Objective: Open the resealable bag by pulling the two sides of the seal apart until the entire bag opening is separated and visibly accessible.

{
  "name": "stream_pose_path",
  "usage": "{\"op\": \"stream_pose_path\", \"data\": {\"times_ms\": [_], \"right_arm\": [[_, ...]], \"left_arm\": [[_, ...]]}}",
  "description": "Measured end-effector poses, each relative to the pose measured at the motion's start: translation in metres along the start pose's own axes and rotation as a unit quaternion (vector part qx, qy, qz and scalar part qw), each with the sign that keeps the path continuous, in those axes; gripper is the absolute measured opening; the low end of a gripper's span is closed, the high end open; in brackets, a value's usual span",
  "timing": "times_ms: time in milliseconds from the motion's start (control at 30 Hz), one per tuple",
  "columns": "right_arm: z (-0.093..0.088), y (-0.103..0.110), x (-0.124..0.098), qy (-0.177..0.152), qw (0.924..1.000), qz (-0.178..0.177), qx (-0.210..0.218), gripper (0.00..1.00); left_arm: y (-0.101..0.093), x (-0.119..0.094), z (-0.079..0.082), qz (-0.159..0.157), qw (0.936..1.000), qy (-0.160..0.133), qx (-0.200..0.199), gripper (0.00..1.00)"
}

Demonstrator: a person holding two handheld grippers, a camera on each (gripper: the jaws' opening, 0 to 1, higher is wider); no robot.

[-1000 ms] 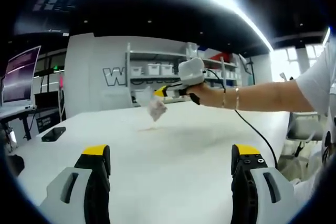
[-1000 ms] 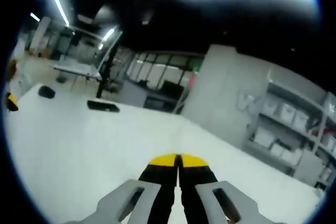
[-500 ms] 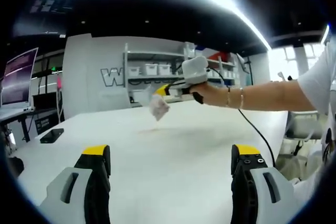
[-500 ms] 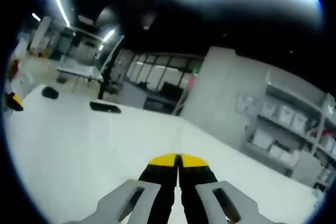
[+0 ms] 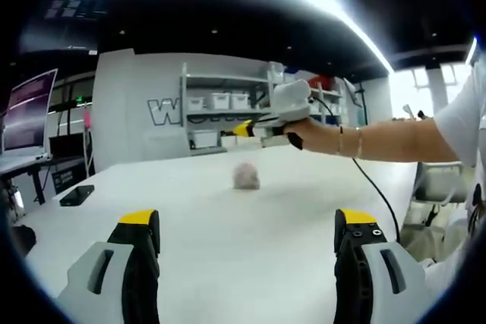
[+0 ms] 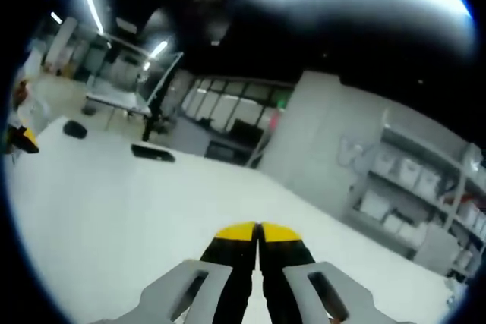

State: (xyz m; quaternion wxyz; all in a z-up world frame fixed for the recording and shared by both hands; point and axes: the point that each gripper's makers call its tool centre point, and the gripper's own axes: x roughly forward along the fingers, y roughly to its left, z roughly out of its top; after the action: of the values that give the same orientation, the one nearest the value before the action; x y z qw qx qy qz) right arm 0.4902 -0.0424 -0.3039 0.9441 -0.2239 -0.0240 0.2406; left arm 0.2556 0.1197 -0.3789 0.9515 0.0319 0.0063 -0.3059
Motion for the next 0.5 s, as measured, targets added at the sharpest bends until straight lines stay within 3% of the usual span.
{"op": "stream_pose_path", "data": {"times_ms": [167,267,333,433,500], "right_arm": [[-0.002,0.001,-0.028,-0.007,0.9999,0.001,0.014,0.00],[-0.016,0.032,-0.049,0.015,0.9956,0.057,-0.073,0.02],[-0.025,0.058,-0.059,0.026,0.9864,0.096,-0.131,0.10],[-0.039,0.098,-0.074,0.031,0.9590,0.161,-0.231,0.08],[-0.046,0.112,-0.076,0.039,0.9466,0.178,-0.266,0.08]], "left_arm": [[-0.002,0.000,-0.002,-0.005,1.0000,0.001,-0.001,0.95],[0.004,-0.002,-0.004,0.002,1.0000,0.000,-0.004,0.94],[0.005,-0.001,-0.004,0.004,1.0000,0.000,-0.006,0.94],[0.004,-0.001,-0.004,0.004,1.0000,0.000,-0.005,0.94],[0.001,0.001,-0.005,0.001,1.0000,0.002,-0.004,0.94]]}}
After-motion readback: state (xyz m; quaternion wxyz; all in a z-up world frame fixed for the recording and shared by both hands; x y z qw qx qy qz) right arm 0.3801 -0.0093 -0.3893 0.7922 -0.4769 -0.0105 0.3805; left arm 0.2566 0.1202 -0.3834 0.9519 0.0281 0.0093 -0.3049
